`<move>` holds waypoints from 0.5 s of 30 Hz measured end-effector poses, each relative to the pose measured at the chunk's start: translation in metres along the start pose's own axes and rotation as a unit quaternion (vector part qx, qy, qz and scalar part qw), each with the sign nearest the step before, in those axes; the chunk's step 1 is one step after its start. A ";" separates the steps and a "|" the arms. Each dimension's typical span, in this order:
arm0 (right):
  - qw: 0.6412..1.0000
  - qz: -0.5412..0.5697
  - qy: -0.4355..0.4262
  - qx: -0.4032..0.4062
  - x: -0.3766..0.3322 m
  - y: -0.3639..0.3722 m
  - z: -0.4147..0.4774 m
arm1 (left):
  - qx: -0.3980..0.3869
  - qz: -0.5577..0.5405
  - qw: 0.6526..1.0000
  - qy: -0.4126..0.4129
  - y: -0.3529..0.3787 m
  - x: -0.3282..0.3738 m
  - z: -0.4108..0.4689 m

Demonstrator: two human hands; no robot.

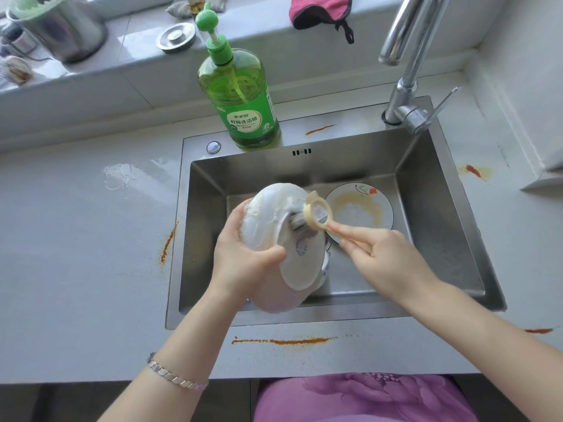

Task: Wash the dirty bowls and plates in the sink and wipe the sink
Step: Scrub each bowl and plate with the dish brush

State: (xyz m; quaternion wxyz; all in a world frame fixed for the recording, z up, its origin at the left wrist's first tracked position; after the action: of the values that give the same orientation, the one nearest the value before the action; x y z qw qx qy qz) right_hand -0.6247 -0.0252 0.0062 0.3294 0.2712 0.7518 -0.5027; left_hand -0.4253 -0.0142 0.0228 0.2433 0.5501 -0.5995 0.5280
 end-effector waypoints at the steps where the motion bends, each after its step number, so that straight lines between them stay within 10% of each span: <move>1: 1.000 0.006 -0.022 -0.003 -0.006 0.002 -0.002 | -0.002 -0.001 1.000 -0.004 0.001 -0.001 0.001; 15: 0.989 0.122 0.069 -0.048 0.019 0.030 -0.025 | 0.173 -0.136 0.975 -0.025 0.015 0.007 0.019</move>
State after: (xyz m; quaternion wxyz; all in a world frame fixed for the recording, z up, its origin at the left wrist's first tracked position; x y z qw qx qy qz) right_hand -0.6201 0.0097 -0.0191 0.3478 0.3792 0.7572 -0.4024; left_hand -0.4351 -0.0359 0.0172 0.1986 0.6731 -0.4244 0.5721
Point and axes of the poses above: each hand's wrist, its own z-axis towards the middle knuckle, its own y-axis out of the palm, x = y × z, the point moved 3 cm from there along z, towards the middle knuckle, and after that the axes turned 2 degrees about -z, right-handed, at the moved point
